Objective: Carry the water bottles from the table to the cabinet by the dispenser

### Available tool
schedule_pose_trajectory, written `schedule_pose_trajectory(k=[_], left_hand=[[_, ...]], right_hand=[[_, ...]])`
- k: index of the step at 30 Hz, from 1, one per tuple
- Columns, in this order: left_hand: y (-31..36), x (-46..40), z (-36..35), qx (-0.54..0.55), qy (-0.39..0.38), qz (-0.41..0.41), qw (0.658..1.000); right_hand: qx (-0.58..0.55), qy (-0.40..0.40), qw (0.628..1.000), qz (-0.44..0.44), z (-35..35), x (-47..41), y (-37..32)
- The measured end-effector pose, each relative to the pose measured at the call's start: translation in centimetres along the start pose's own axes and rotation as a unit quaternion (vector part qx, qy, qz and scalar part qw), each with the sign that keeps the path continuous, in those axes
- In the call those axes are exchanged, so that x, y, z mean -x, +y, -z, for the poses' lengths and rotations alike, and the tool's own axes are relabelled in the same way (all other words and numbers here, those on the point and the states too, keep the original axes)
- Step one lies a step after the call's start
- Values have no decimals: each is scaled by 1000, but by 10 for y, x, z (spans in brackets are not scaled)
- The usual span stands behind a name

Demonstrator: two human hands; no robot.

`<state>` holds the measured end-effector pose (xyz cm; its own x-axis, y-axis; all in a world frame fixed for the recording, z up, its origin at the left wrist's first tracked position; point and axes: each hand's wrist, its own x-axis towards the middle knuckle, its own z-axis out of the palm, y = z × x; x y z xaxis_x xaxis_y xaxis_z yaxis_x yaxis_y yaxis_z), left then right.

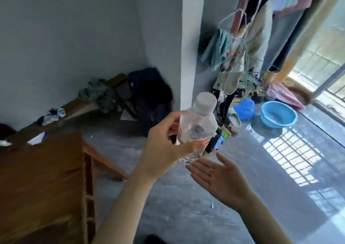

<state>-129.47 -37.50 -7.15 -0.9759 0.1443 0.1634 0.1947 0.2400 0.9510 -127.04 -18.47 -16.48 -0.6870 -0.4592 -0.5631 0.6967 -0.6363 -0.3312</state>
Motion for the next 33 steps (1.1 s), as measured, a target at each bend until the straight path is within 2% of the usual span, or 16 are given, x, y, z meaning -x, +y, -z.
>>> schedule_pose_trajectory(k=[5,9,12,18,21,23,28,30,33], left_hand=[[19,-18,-89,5,-84,6,996],[46,-32,-174,-22,-191,-36,981],[63,-41,-239,-18,-282,-70,957],[100,-33,-354,28,-429,-137,893],[122,-18,-405,53,-519,-171,836],[140,-4,-432,68,-588,-209,778],[196,49,-465,137,-719,-268,627],[210,79,-468,165,-754,-269,577],[220,130,-463,196,-803,-259,500]], right_hand=[[-81,10,995,56,63,65,-32],[-142,73,978,134,111,126,-51],[-206,117,949,207,138,169,-56],[-298,190,868,348,182,248,-36],[-340,231,809,420,192,271,-18],[-367,241,762,475,192,285,-7],[-421,280,611,609,164,318,37],[-452,293,544,644,148,325,66],[-451,298,472,696,122,332,116]])
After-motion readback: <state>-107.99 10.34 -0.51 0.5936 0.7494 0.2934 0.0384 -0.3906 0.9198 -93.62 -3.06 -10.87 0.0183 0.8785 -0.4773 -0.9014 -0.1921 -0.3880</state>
